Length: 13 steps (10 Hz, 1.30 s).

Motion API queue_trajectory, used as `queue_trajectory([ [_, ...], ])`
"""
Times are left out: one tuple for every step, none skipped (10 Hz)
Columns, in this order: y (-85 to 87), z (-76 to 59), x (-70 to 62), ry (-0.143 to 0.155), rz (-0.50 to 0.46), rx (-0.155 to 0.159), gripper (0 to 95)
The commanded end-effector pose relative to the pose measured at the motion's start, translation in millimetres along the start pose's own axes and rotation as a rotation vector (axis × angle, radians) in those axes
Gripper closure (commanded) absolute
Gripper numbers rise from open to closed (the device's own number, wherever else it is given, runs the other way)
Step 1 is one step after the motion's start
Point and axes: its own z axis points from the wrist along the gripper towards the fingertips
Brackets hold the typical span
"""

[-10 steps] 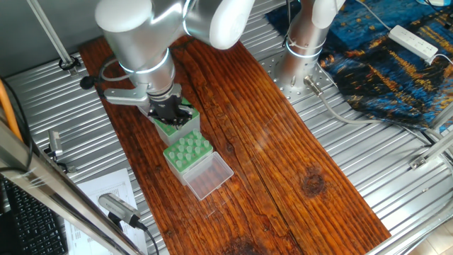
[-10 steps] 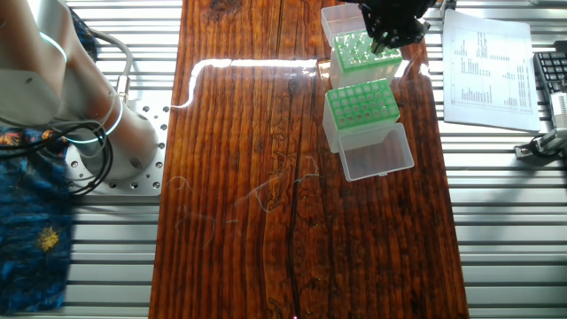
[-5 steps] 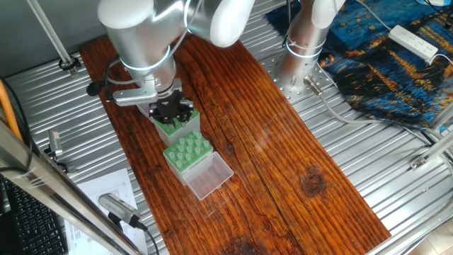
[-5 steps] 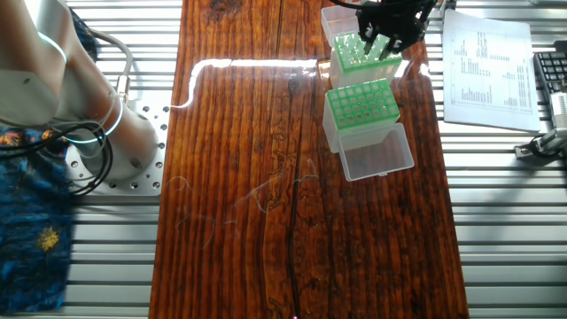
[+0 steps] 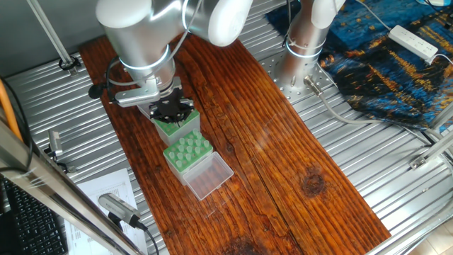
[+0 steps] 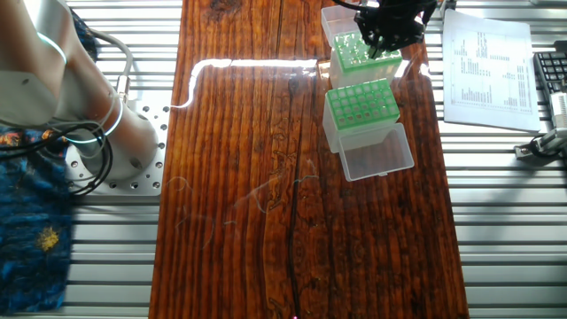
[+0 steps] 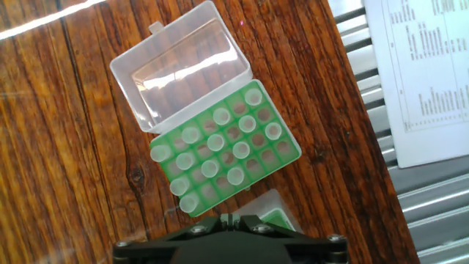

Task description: Transfer all large pipette tips from one holder to another

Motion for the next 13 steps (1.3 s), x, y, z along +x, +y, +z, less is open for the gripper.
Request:
queue_trajectory([
  [-0.3,0.1,-0.2,-0.001,0.007,-0.001,95.0],
  [-0.3,0.1,-0.2,-0.001,0.012,-0.001,95.0],
  [-0.3,0.1,-0.2,0.001,0.015,-0.002,95.0],
  [-0.3,0.1,-0.1,0.000,0.013,-0.003,95.0],
  [-0.3,0.1,-0.2,0.000,0.018,-0.003,95.0],
  [-0.3,0.1,-0.2,0.002,0.011,-0.002,95.0],
  [-0.3,0.1,-0.2,0.001,-0.017,0.013,95.0],
  [-0.3,0.1,-0.2,-0.008,-0.022,0.034,95.0],
  [-0.3,0.1,-0.2,-0.017,-0.031,0.032,95.0],
  [-0.3,0.1,-0.2,-0.025,-0.073,0.037,95.0],
  [-0.3,0.1,-0.2,-0.047,-0.084,0.036,95.0],
  [-0.3,0.1,-0.2,-0.053,-0.084,0.035,95.0],
  [-0.3,0.1,-0.2,-0.052,-0.137,0.034,95.0],
])
